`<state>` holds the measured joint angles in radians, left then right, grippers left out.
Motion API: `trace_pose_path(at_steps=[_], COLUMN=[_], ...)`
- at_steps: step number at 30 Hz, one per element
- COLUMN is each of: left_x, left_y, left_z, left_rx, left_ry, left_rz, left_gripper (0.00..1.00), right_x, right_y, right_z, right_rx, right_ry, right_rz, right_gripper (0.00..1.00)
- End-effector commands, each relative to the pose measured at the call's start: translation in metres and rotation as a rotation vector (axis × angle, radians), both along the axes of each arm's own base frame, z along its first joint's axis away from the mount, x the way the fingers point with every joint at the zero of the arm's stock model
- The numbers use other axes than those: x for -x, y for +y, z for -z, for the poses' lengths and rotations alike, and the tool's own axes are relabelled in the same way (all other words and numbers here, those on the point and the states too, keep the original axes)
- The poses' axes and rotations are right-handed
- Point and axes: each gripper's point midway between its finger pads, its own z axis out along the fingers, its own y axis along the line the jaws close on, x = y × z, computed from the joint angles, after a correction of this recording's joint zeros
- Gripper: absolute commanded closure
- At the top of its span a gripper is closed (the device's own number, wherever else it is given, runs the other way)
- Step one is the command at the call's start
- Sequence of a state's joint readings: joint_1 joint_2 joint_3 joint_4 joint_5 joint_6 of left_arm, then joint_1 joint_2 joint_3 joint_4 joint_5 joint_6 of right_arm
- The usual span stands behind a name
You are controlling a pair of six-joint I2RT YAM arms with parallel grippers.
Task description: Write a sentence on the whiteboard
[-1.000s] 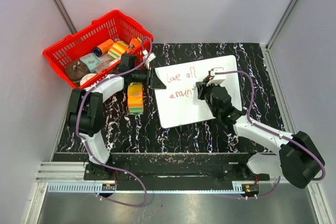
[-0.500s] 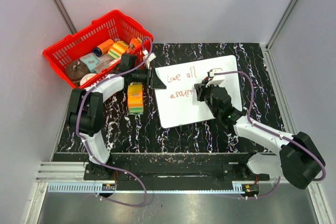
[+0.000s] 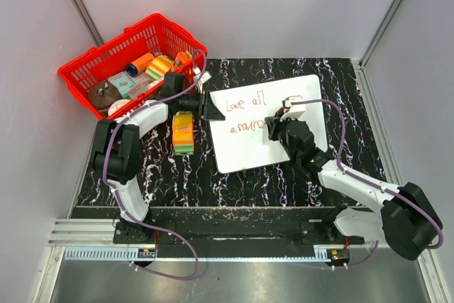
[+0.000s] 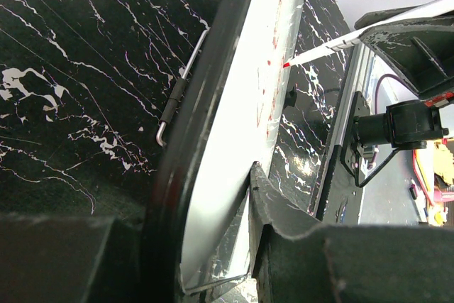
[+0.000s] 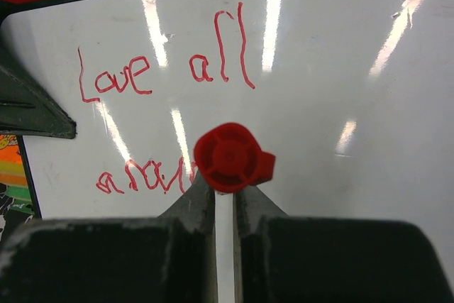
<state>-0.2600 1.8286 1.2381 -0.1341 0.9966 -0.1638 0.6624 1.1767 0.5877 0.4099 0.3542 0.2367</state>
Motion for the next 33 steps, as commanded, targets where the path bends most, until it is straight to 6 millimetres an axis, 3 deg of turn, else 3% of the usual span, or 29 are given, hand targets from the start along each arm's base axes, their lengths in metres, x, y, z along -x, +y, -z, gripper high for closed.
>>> trace_pose_path(at_steps=[1, 24, 33], left_x=[-0.056, -0.056, -0.056], left_y=[0.030, 0.028, 0.029], left_z=[0.054, 0.055, 0.055], left_rx=[-0.330, -0.339, -0.340], left_ry=[-0.328, -0.332, -0.331], left_rz=[-0.106, -0.103, -0.105], left_gripper=[1.00, 1.00, 1.00], right_x=[-0.008, -0.023, -0.035], right_y=[-0.010, -0.011, -0.012], right_z=[-0.012, -0.074, -0.066], right_rx=[0.007, -0.042, -0.023], right_ry=[-0.023, -0.168, -0.152], right_rz=[0.066, 0.108, 0.122], right_gripper=[1.00, 1.00, 1.00])
